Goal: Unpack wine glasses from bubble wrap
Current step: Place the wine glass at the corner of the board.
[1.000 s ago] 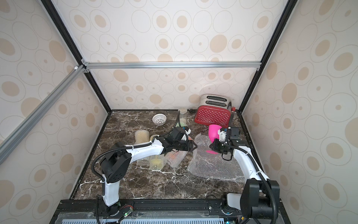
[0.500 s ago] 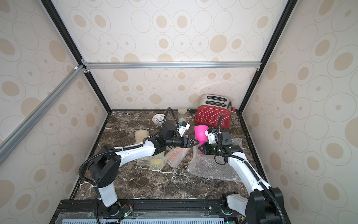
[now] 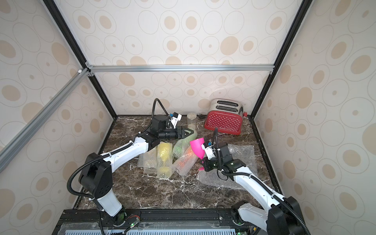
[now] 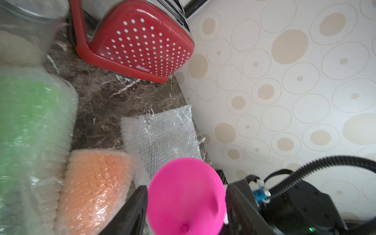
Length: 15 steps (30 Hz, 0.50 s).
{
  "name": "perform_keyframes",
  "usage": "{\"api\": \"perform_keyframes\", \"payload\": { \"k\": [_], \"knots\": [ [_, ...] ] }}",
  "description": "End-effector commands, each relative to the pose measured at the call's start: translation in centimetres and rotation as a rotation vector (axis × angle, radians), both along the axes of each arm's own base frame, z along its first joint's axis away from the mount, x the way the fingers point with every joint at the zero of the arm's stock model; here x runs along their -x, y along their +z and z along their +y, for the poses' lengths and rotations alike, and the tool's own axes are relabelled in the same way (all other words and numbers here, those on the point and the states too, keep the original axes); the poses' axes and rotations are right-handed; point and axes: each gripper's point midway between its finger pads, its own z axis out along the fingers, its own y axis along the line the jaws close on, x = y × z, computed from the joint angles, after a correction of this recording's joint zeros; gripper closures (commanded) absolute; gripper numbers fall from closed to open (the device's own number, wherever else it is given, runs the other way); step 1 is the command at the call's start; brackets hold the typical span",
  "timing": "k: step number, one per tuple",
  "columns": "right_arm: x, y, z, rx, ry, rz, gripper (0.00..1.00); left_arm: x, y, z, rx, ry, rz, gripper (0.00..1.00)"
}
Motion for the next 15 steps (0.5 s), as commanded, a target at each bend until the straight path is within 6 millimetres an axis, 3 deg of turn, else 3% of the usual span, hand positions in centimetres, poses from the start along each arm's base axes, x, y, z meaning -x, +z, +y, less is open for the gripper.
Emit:
{"api": "perform_keyframes", "payload": {
  "k": [1, 6, 15],
  "knots": [
    [-1.0, 0.8, 0.2, 0.062, 0.02, -0.133, 0.95, 0.4, 0.5, 0.0, -0.085, -0.061, -0.039, 0.39],
    [-1.1, 1.1, 0.7, 0.117, 0.038, -0.207, 0.96, 0.2, -1.6, 1.0, -0.245, -0.08, -0.035, 0.43],
    [-1.1, 1.3, 0.9, 0.158, 0.044, -0.241, 0.97, 0.1, -3.1, 2.6, -0.314, -0.07, -0.015, 0.48]
  ]
}}
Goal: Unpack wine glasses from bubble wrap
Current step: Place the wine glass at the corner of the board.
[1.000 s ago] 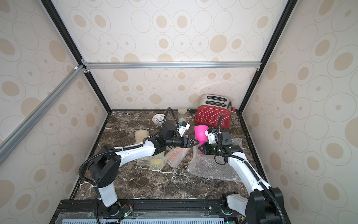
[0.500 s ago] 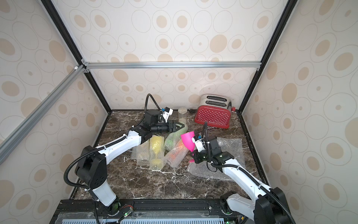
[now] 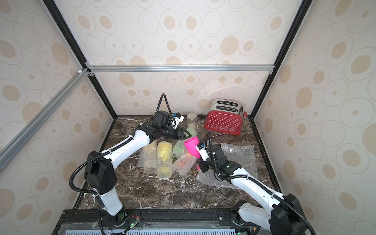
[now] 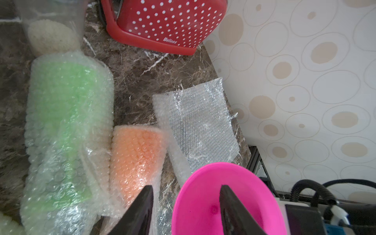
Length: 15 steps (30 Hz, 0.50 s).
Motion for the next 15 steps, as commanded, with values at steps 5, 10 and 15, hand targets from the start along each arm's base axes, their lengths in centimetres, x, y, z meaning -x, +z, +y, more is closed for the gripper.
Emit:
{"api": "perform_keyframes", "payload": {
  "k": [5, 10, 15],
  "knots": [
    [-0.2, 0.9, 0.2, 0.024, 0.018, -0.055, 0.97, 0.5, -1.1, 0.5, -0.019, -0.047, 0.021, 0.54],
    [-0.4, 1.1, 0.7, 0.047, 0.034, -0.068, 0.97, 0.8, -1.8, 0.6, -0.042, -0.067, 0.031, 0.63],
    [-0.7, 1.2, 1.1, 0.067, 0.046, -0.076, 0.97, 1.1, -2.3, 1.2, -0.087, -0.073, 0.032, 0.67]
  ]
}}
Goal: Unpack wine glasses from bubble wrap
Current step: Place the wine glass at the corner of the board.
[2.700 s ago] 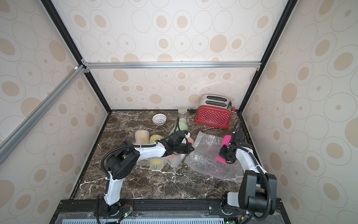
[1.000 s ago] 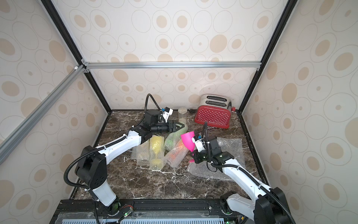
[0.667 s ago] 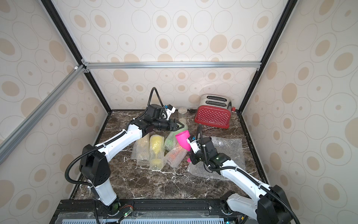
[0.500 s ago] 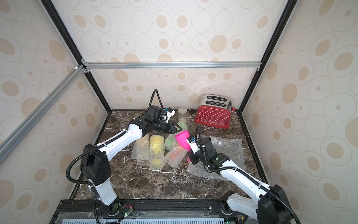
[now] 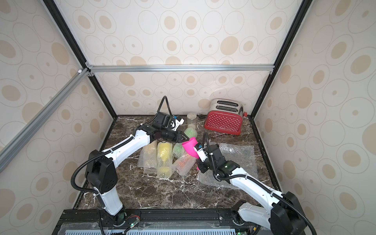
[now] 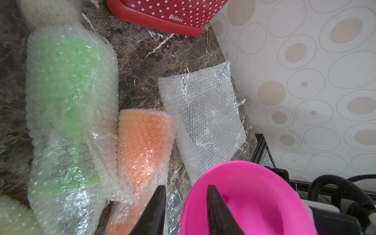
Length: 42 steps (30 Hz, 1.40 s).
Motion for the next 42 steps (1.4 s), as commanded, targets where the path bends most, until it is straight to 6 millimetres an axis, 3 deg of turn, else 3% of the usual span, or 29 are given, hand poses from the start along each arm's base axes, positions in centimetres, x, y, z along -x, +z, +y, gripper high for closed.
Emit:
{"api": "perform_keyframes", "payload": {
  "k": [1, 13, 19, 24, 28, 32, 35, 42],
  "knots": [
    [-0.6, 1.3, 0.6, 0.013, 0.021, -0.047, 0.98, 0.2, -0.7, 0.6, -0.044, -0.027, 0.001, 0.68],
    [-0.8, 1.3, 0.8, 0.054, 0.032, -0.056, 0.97, 0.4, -1.0, 0.6, -0.047, -0.046, 0.002, 1.0],
    [-0.7, 1.2, 0.8, 0.064, 0.035, -0.049, 0.95, -0.1, -0.8, 0.9, -0.066, -0.022, -0.018, 1.0],
    [-0.4, 1.7, 1.0, 0.058, 0.053, -0.034, 0.79, -1.2, -0.1, 1.5, -0.077, 0.029, -0.045, 1.0],
    [0.1, 2.8, 1.4, 0.032, 0.079, -0.024, 0.6, -2.4, 1.1, 2.4, -0.058, 0.085, -0.069, 1.0],
    [0.5, 4.4, 1.6, -0.004, 0.088, -0.034, 0.55, -3.5, 2.2, 3.4, -0.062, 0.125, -0.096, 1.0],
    [0.2, 5.7, 1.2, -0.014, 0.048, -0.049, 0.52, -4.8, 3.6, 5.2, -0.095, 0.191, -0.143, 1.0],
    [-0.5, 6.9, -0.1, -0.01, -0.067, -0.026, 0.5, -9.4, 8.3, 14.8, -0.385, 0.489, -0.341, 1.0]
  ]
}}
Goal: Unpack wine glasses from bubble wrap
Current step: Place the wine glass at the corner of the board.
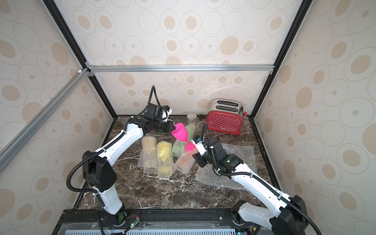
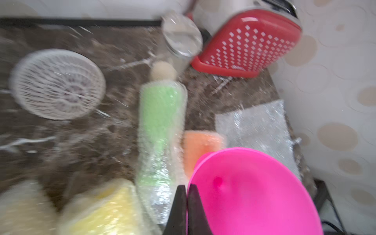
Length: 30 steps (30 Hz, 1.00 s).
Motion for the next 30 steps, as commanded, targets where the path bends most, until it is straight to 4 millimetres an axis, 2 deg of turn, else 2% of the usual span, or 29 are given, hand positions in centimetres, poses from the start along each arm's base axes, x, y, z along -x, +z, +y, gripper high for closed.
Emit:
{"api": "perform_keyframes", "payload": {
  "k": [1, 3, 8, 14, 16, 21, 24, 30],
  "knots": [
    [-0.1, 0.3, -1.0, 0.006, -0.089, 0.03, 0.49, -2.1, 4.9, 7.2, -0.173, 0.203, -0.144, 1.0],
    [-0.7, 0.0, -1.6, 0.004, -0.152, 0.043, 0.47, -3.0, 6.1, 9.6, -0.198, 0.268, -0.175, 1.0],
    [-1.1, -0.6, -1.2, -0.02, -0.188, 0.116, 0.48, -5.2, 8.3, 15.3, -0.274, 0.402, -0.211, 1.0],
    [-1.9, -1.9, -1.0, -0.034, -0.224, 0.188, 0.48, -7.0, 7.5, 23.6, -0.36, 0.58, -0.171, 1.0],
    [-2.3, -2.5, -1.3, -0.044, -0.248, 0.221, 0.49, -7.1, 6.4, 26.8, -0.391, 0.652, -0.145, 1.0],
    [-2.9, -4.1, -2.1, -0.07, -0.287, 0.296, 0.49, -7.4, 2.3, 32.0, -0.434, 0.751, -0.069, 1.0],
    [-3.1, -4.9, -2.3, -0.069, -0.294, 0.315, 0.49, -8.0, 0.4, 34.4, -0.424, 0.793, -0.046, 1.0],
    [-3.5, -6.4, -2.5, -0.068, -0.308, 0.367, 0.49, -9.4, -4.1, 37.4, -0.435, 0.822, 0.021, 1.0]
  ]
}}
